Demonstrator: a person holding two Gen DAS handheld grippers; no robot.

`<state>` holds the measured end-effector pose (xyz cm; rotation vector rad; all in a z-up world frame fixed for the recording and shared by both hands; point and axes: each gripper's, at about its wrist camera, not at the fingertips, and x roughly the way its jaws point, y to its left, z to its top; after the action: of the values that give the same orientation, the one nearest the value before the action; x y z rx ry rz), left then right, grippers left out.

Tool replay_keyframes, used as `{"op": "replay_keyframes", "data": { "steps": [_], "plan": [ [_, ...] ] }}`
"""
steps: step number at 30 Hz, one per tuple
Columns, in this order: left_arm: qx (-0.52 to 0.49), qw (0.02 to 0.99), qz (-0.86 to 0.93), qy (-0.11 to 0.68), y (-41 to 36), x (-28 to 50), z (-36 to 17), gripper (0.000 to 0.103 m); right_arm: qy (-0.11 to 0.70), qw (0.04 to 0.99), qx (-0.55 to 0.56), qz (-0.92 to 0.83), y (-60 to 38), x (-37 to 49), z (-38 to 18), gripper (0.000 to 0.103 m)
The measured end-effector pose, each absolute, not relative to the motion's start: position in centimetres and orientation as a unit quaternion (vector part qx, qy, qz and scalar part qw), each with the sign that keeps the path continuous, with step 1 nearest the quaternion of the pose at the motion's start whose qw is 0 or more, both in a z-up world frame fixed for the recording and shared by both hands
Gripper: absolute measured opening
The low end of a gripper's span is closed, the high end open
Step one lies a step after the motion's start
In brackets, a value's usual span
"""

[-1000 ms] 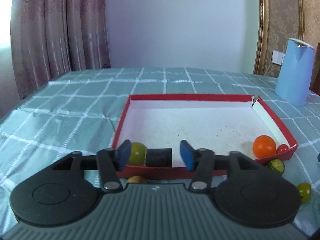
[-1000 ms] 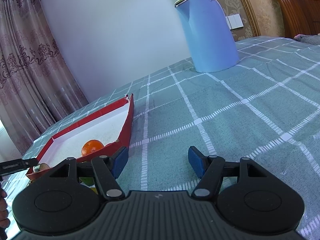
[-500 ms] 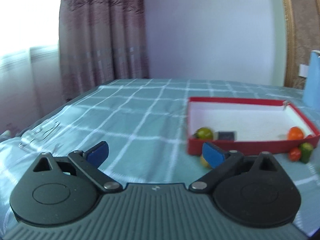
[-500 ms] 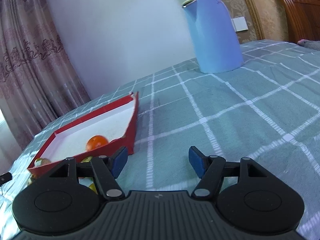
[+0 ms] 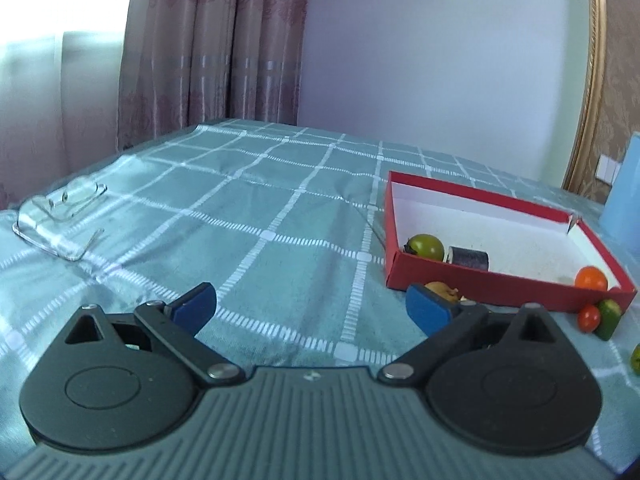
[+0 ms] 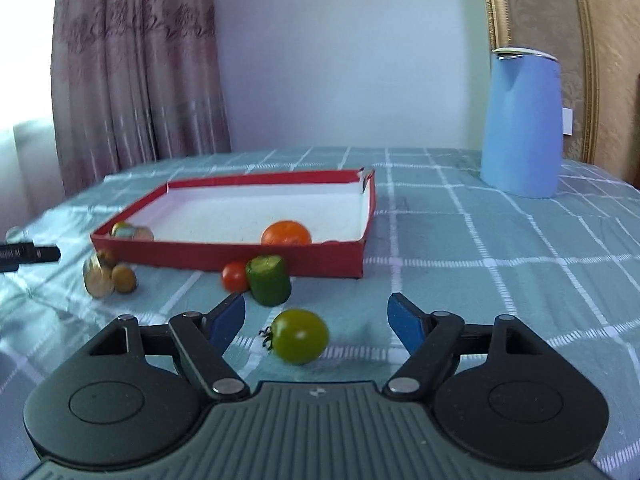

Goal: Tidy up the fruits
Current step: 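Grasp the second green tomato with the right gripper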

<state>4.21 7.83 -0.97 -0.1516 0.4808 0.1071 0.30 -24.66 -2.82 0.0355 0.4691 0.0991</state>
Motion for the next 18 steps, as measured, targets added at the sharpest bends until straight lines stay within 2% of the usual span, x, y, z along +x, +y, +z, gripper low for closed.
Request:
{"op": "replay_keyframes", "data": {
  "steps": [7,10,12,14,17,18],
  "plan": [
    [-0.079,0.967,0.058,0.236,7.9,4.1,-1.0,0.101,0.267,0.962,0.013,0.054,-24.4,1.3,-3.4,0.078],
    [-0.076,0.967,0.059,0.235,7.8,4.1,-0.9,0.101,0.277,0.959,0.005,0.054,-24.1,1.6,-3.5,0.072],
    [-0.075,0.967,0.06,0.236,7.8,4.2,-1.0,0.101,0.284,0.957,-0.001,0.058,-23.8,1.8,-3.7,0.057],
    [-0.074,0.967,0.062,0.235,7.7,4.2,-0.9,0.101,0.294,0.954,-0.001,0.058,-23.8,2.0,-3.8,0.047],
    [-0.072,0.967,0.063,0.236,7.7,4.2,-0.9,0.101,0.298,0.952,0.011,0.069,-24.1,2.1,-3.9,0.037],
    [-0.071,0.967,0.064,0.235,7.7,4.3,-0.9,0.101,0.298,0.952,0.011,0.069,-24.1,2.2,-3.9,0.037]
  ]
}}
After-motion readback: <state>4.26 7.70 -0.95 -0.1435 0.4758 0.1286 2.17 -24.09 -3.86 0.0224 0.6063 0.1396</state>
